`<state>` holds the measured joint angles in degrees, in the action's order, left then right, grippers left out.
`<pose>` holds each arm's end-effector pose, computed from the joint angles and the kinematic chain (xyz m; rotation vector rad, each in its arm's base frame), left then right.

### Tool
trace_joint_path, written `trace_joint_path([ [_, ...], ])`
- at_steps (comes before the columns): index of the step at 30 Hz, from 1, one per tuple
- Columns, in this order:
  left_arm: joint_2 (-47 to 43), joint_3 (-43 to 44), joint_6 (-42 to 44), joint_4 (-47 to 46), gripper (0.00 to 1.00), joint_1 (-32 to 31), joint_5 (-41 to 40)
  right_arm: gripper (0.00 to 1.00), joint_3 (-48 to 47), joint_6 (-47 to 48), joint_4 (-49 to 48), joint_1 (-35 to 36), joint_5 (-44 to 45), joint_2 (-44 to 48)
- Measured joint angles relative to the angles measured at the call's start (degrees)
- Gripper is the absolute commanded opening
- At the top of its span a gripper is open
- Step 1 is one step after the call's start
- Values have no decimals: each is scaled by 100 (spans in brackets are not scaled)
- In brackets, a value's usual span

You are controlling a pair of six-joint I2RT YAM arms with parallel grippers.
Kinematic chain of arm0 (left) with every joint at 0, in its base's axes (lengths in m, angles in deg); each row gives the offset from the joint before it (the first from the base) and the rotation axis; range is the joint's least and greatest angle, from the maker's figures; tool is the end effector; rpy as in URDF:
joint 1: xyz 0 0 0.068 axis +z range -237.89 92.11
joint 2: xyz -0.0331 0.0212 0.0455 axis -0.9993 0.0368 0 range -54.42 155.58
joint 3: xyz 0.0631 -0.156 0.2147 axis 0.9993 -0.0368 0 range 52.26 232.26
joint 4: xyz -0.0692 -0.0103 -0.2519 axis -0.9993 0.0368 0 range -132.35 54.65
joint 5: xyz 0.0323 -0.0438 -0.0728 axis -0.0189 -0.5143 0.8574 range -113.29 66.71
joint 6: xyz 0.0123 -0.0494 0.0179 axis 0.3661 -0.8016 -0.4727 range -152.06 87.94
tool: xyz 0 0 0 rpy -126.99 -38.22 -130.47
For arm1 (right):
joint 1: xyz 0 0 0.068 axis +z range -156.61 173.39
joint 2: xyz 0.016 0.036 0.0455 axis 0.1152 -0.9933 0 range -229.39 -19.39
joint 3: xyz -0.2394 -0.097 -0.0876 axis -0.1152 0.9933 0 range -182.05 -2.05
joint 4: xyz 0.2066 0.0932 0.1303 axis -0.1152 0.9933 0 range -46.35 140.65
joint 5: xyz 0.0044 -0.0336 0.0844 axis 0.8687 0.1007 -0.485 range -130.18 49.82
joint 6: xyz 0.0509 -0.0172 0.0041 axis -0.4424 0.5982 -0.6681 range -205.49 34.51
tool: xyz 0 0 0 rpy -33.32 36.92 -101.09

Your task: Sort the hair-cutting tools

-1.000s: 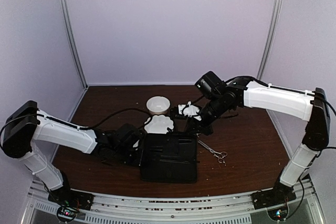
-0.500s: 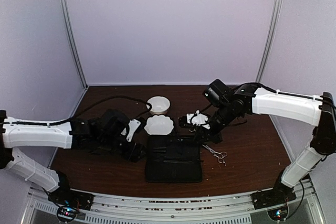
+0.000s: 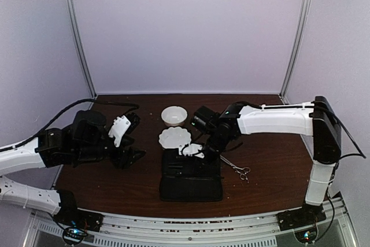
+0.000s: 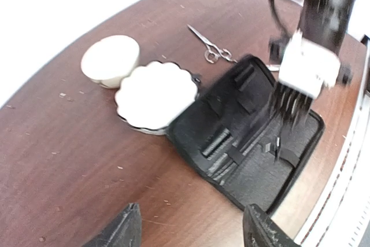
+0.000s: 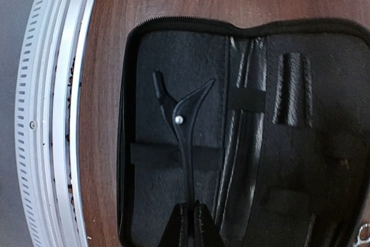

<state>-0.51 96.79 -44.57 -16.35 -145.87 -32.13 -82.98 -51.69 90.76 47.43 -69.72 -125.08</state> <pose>0.1133 -0.1709 0.2829 0.7788 2.0889 -0.5230 0.2040 0.3112 0.2197 -2.0369 1.9445 0.8091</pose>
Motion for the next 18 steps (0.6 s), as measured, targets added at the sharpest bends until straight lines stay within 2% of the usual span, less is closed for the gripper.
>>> trace_joint_path([
  [10, -579, -42, 76, 417, 63, 0, -420, 0, -1836, -404, 109, 728, 219, -1644],
  [18, -804, -140, 48, 540, 63, 0, -472, 0, -2124, -778, 133, 796, 417, -2098],
])
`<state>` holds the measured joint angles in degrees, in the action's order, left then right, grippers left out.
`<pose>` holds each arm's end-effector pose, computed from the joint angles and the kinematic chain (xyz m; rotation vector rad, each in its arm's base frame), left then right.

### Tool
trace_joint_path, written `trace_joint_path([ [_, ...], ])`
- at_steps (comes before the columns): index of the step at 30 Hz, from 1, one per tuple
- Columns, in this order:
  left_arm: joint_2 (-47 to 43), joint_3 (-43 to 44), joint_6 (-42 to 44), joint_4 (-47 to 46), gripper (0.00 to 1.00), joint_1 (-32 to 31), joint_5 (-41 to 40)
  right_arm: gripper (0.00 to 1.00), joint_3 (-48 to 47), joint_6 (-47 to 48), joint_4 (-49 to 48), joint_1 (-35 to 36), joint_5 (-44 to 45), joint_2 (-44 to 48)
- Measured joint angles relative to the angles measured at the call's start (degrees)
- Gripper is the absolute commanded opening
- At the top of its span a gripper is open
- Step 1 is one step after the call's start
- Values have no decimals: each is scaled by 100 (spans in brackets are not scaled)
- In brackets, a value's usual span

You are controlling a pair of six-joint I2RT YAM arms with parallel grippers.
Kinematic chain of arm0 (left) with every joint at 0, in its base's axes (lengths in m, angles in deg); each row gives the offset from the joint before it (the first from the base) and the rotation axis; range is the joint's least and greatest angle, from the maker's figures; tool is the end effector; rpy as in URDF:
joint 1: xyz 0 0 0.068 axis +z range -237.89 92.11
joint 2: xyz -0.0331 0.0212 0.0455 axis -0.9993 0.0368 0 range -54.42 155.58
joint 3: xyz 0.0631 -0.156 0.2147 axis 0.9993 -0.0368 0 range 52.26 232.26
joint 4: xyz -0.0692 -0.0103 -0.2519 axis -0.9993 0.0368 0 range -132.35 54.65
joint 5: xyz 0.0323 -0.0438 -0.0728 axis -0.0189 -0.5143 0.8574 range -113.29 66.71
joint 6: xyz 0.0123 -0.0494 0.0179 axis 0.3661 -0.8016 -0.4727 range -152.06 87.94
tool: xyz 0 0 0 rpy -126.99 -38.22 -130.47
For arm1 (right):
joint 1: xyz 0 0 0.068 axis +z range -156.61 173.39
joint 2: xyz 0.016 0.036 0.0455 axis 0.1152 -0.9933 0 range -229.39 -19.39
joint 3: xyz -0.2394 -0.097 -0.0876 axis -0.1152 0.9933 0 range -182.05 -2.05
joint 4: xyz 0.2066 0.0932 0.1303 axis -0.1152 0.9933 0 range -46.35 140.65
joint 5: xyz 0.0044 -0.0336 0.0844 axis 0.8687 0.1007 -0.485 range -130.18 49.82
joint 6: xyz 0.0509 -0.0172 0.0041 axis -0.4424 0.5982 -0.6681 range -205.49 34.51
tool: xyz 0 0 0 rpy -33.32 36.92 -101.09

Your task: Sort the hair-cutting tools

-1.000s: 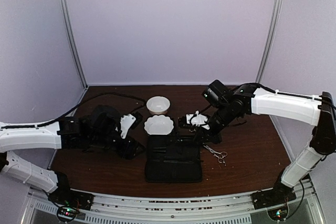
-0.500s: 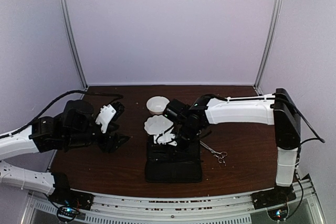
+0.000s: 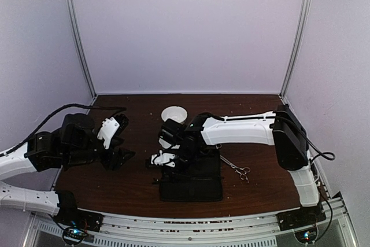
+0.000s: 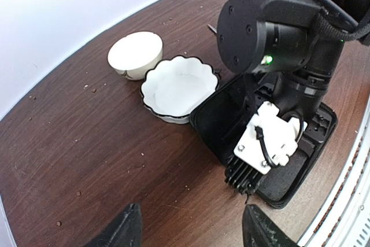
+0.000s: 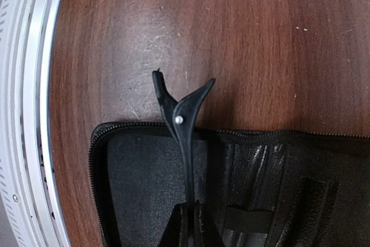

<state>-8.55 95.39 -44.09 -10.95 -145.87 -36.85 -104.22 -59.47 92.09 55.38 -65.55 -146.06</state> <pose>0.0991 -0.1428 0.2902 0.7237 2.0591 -0.4502 0.2010 0.4103 0.1767 -2.0867 2.0193 0.7557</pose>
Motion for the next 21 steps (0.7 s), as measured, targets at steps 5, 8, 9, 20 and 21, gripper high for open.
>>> trace_joint_path([
  [5, 55, -42, 13, 0, 62, 0, -22, 0, 7, -83, -4, -4, 48, 2],
  [8, 210, -42, 48, -2, 61, 0, -9, 0, 15, -85, -7, -4, 85, 2],
  [9, 275, -42, 66, 0, 61, 0, 15, 0, 35, -81, -7, -4, 90, 2],
  [20, 481, -39, 284, 0, 60, 0, 192, 0, 850, -52, -50, -4, 70, 557],
  [21, 481, -39, 299, 0, 60, 0, 221, 1, 868, -52, -68, -4, 42, 608],
])
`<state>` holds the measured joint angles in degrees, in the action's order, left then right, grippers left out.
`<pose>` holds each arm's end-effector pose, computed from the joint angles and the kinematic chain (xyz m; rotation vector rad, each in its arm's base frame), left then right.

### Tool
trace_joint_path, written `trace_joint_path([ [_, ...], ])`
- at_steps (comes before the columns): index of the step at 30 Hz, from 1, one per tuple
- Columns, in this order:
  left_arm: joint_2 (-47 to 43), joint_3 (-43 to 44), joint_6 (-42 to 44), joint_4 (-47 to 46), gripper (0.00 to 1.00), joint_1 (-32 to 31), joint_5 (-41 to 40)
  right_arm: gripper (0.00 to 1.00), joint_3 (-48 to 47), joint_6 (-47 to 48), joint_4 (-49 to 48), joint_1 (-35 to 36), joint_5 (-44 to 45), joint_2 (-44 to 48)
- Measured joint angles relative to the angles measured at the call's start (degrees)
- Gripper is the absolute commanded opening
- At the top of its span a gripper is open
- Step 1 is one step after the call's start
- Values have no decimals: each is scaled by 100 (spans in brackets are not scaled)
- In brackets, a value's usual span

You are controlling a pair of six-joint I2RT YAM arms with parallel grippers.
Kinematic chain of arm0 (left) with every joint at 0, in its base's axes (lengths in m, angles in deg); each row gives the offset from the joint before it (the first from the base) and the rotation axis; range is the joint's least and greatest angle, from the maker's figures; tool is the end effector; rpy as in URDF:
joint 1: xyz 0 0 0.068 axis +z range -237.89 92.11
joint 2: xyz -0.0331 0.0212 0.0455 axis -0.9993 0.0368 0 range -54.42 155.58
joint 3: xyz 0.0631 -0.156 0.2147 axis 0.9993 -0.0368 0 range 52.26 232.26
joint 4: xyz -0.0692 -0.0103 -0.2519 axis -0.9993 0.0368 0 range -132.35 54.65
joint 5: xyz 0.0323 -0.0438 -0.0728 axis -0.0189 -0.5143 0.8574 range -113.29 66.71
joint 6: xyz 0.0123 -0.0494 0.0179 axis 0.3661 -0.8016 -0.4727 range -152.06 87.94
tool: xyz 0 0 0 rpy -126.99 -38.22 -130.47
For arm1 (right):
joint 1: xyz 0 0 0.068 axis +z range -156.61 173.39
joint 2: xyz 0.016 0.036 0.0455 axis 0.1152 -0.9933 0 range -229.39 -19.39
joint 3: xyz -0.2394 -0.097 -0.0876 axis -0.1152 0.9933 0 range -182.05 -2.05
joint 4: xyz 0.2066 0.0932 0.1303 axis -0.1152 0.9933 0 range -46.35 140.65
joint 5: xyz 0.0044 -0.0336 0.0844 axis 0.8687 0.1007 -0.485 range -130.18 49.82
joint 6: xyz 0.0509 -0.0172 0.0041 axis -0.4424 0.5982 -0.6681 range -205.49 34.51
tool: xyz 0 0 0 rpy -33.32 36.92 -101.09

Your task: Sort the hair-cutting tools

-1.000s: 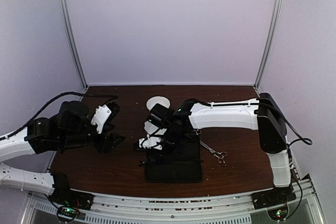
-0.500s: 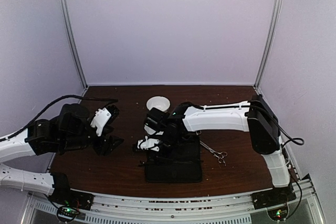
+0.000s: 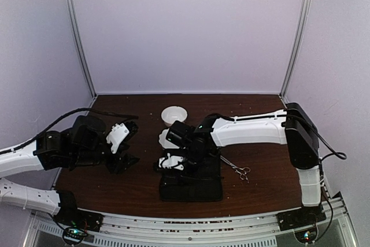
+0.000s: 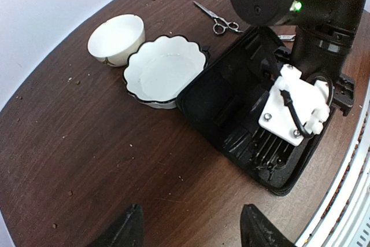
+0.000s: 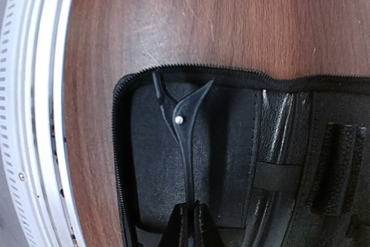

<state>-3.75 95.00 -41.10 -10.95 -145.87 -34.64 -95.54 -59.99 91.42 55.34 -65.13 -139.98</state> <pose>0.1055 -0.1556 0.2743 0.8432 2.1110 -0.4053 0.1878 0.3844 0.1799 -2.0936 2.0639 0.7396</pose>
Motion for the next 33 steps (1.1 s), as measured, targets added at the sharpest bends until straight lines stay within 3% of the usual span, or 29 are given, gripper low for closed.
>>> trace_joint_path([
  [5, -15, 0, 68, 0, 60, 0, 186, 12, 11, -26, -96, 0, -120, 35],
  [8, -15, 0, 90, 0, 60, 0, 306, 30, 11, -116, -116, 0, -103, 24],
  [15, 422, 31, -50, -125, 59, 0, 592, 37, 387, -122, -101, -258, -101, 376],
  [25, 2306, 951, 201, -140, 63, -142, 1276, 40, 2520, 4, -800, -1886, -461, 3768],
  [28, 2988, 1502, 317, -39, 82, -247, 1408, 40, 3298, -96, -1351, -2518, -546, 4437],
  [33, 4315, 2507, 636, 260, 62, -509, 1567, 42, 3866, -431, -2057, -3381, -446, 4817],
])
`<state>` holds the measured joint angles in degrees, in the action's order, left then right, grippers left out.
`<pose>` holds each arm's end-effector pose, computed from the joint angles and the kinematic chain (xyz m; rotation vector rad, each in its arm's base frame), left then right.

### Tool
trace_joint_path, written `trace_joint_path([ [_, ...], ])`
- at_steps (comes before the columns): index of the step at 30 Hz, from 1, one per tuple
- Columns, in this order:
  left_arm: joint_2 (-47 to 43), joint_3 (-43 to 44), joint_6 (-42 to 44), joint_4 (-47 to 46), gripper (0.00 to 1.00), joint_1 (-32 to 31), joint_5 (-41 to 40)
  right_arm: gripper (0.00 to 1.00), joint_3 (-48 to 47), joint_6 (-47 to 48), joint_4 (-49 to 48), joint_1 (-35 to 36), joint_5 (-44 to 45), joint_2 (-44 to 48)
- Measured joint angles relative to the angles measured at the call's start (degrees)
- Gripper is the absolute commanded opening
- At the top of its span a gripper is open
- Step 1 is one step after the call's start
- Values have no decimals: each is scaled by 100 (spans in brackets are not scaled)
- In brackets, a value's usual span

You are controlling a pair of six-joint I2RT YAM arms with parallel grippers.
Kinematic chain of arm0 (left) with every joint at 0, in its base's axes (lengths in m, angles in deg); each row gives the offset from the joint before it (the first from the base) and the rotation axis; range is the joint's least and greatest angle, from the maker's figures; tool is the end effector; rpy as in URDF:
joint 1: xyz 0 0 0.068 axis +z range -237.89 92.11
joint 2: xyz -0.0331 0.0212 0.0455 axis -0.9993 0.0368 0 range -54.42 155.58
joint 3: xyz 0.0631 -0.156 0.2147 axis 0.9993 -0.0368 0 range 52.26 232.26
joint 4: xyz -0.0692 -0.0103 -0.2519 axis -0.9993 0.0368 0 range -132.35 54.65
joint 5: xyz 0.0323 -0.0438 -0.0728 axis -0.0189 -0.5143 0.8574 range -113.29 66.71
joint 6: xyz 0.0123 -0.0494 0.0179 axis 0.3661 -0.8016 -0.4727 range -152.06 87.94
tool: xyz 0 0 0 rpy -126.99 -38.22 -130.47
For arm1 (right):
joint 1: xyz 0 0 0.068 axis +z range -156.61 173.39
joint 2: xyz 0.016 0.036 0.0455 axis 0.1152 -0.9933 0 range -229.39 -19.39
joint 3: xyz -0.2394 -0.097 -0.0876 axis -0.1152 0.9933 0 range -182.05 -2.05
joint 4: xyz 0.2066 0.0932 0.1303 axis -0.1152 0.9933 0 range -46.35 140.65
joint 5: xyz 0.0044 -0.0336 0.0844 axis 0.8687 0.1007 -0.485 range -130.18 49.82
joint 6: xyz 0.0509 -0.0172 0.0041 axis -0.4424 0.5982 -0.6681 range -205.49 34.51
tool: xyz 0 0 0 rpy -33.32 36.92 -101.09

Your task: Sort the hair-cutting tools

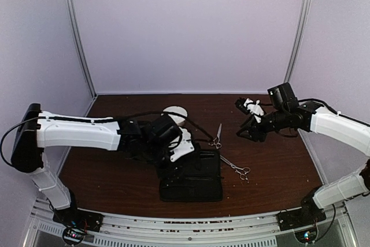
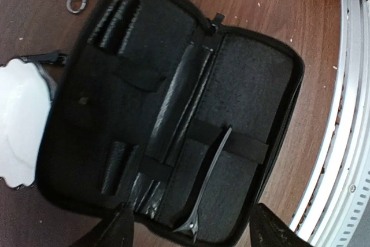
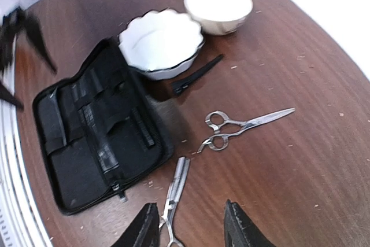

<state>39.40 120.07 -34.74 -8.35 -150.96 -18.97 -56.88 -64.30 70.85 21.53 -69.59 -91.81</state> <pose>0.1510 -0.3033 0.2285 1.3825 2.3217 -0.4783 0.2268 0.1411 0.2743 -1.1911 1.9900 0.6622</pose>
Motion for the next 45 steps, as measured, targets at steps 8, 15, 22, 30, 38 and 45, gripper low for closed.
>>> trace_joint_path([
  [8, 1464, 1097, 553, 863, 58, -267, 74, 43, 9, -214, -470, -328, -400, -48],
  [15, 1561, 1161, 798, 1316, 51, -337, -181, 43, 9, -146, -476, -326, -584, -232],
  [22, 1805, 1161, 872, 1421, 41, -337, -452, 43, 9, -52, -466, -326, -717, -404],
  [30, 1980, 1233, 942, 1412, 26, -337, -691, 43, 9, 0, -431, -326, -743, -455],
  [38, 2020, 1248, 986, 1427, 6, -337, -732, 40, 9, 2, -422, -326, -787, -566],
  [45, 1659, 1248, 903, 1786, 1, -337, -634, 40, 142, -133, -686, -326, -787, -752],
])
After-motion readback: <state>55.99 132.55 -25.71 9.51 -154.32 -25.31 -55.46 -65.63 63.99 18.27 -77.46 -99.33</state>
